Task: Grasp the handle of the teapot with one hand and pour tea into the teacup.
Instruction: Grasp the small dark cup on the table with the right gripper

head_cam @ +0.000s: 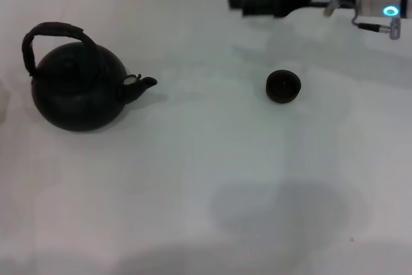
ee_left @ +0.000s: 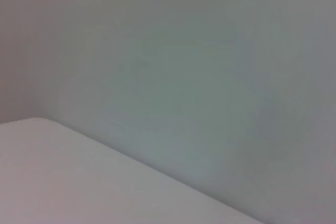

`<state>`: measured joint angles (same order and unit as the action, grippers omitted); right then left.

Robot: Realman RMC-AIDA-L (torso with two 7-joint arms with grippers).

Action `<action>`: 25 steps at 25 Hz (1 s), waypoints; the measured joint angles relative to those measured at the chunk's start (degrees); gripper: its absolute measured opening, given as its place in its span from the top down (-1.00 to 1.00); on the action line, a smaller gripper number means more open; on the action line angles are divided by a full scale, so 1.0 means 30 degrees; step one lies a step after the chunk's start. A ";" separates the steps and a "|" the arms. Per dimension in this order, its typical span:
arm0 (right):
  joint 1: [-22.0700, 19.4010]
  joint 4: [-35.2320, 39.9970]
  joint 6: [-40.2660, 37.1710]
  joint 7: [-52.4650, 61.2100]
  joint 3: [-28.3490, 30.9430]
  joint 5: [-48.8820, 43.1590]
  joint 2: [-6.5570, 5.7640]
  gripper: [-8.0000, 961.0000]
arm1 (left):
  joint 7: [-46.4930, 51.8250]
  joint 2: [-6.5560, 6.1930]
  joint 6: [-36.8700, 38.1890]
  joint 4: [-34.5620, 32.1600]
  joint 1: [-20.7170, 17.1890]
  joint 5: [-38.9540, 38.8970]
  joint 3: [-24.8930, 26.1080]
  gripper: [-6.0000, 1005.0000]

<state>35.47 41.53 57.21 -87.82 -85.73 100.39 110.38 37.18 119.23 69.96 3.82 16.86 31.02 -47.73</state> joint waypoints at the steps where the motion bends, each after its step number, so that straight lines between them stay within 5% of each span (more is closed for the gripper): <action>1: 0.0048 0.0822 0.0380 0.1093 -0.0003 -0.1555 0.0067 -0.72 | -0.0001 -0.0005 -0.0002 -0.0016 -0.0003 0.0001 -0.0001 -0.54; 10: 0.0536 0.8137 0.2344 1.1407 -0.0424 -1.5758 0.1739 -0.72 | -0.0001 -0.0017 -0.0087 -0.0122 -0.0023 0.0001 0.0001 -0.54; 25: 0.2652 0.7958 0.3909 1.7112 -0.4502 -2.0657 0.1808 -0.72 | -0.0001 -0.0017 -0.0050 -0.0133 -0.0095 0.0000 -0.0026 -0.54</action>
<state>43.43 65.41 68.94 -36.49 -99.24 38.42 115.81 37.18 119.18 69.81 3.42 16.58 31.03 -47.81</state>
